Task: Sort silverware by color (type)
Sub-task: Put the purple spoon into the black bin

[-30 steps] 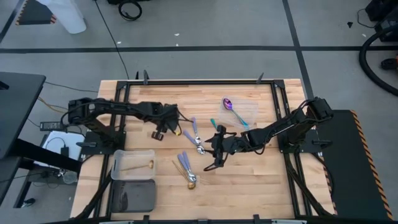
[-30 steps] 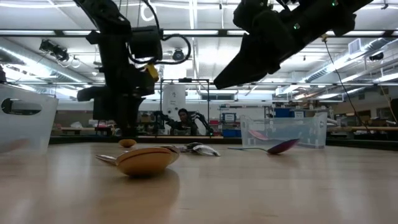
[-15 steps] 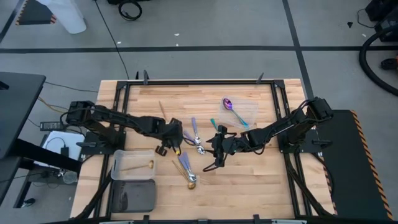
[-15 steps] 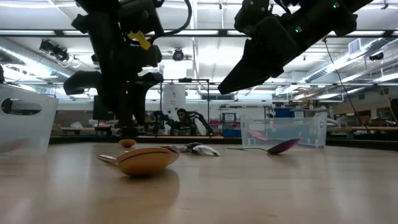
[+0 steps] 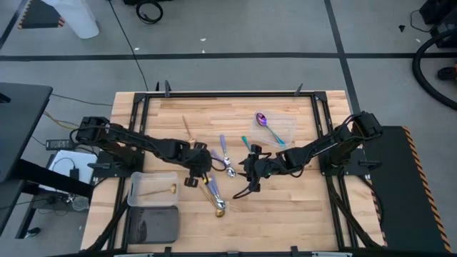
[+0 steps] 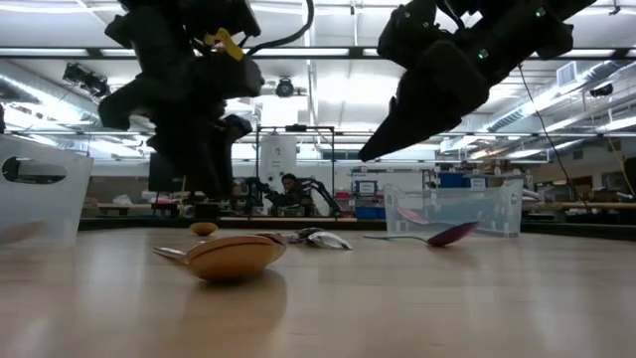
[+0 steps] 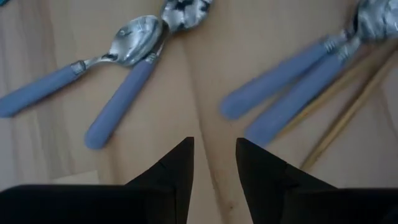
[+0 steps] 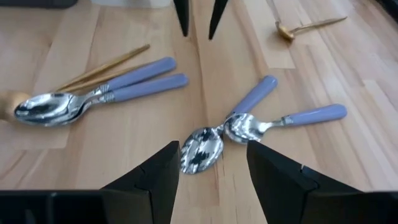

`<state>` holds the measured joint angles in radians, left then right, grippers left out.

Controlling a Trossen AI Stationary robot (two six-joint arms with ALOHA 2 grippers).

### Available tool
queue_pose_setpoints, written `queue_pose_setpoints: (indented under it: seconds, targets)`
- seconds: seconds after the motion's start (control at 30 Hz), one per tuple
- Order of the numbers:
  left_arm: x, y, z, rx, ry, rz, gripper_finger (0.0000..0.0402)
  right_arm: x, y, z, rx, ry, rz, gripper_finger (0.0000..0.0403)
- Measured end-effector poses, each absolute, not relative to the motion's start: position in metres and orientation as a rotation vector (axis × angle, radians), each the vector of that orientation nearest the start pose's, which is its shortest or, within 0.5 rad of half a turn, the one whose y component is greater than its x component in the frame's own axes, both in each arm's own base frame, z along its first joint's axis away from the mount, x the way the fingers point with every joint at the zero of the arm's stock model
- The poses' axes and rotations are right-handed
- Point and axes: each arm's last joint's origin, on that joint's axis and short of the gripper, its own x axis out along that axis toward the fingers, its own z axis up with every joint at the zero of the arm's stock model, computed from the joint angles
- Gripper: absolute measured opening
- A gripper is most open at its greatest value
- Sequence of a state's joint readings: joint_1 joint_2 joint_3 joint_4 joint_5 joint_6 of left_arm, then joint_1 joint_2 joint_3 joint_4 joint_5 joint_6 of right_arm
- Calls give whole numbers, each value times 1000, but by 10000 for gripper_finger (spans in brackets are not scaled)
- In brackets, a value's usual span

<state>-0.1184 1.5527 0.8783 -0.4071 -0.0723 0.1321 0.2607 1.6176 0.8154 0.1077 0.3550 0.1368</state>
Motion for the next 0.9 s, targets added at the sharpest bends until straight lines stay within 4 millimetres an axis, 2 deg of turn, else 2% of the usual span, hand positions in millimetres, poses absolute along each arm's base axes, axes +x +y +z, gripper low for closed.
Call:
queue_pose_setpoints:
  seconds: [0.13,0.4,0.7,0.9]
  targets:
    - [295,-34,173,160,1029,-77,128,310,73,171,-87,666,-125,197]
    - [314,-47,154,255,942,-119,128,309,73,170,-143,679,-100,197]
    - [327,-32,132,336,943,-15,128,308,72,169,-132,699,-103,197]
    - [329,-15,131,314,948,14,128,309,73,171,-84,673,-117,197]
